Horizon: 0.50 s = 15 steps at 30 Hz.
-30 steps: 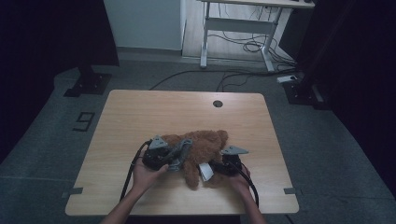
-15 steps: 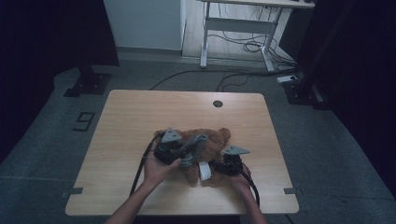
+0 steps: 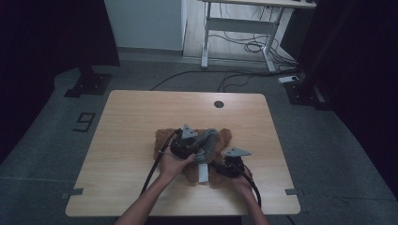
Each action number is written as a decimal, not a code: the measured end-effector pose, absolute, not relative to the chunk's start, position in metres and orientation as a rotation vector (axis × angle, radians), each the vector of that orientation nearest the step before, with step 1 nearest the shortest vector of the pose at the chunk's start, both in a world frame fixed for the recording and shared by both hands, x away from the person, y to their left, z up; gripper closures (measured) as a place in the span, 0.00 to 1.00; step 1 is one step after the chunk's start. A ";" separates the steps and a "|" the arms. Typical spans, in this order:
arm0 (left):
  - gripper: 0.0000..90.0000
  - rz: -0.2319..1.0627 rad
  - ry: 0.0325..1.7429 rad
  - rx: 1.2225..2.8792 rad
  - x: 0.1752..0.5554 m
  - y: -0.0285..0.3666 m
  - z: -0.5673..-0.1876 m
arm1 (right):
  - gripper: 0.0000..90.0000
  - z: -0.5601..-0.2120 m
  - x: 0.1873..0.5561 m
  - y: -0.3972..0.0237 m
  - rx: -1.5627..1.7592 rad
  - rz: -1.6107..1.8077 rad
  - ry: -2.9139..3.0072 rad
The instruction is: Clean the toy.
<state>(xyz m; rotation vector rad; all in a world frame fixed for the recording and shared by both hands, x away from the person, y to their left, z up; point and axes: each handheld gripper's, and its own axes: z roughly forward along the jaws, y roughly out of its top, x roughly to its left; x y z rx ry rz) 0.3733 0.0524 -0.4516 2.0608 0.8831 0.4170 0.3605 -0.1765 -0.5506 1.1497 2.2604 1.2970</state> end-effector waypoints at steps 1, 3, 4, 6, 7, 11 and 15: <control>0.86 0.448 0.899 2.071 0.372 0.063 -0.452 | 0.65 -0.551 0.361 -0.177 1.157 1.301 2.258; 0.86 0.488 0.941 2.058 0.371 0.084 -0.452 | 0.65 -0.551 0.360 -0.177 1.166 1.302 2.255; 0.86 0.484 0.953 2.047 0.371 0.093 -0.452 | 0.65 -0.551 0.360 -0.177 1.164 1.302 2.256; 0.87 0.484 0.986 2.009 0.368 0.115 -0.451 | 0.65 -0.551 0.359 -0.177 1.162 1.313 2.257; 0.87 0.493 0.999 1.996 0.366 0.123 -0.451 | 0.65 -0.551 0.358 -0.176 1.157 1.322 2.260; 0.87 0.503 1.040 1.957 0.360 0.151 -0.453 | 0.65 -0.551 0.358 -0.175 1.153 1.321 2.262; 0.87 0.490 1.143 1.914 0.363 0.180 -0.458 | 0.65 -0.551 0.357 -0.176 1.153 1.320 2.262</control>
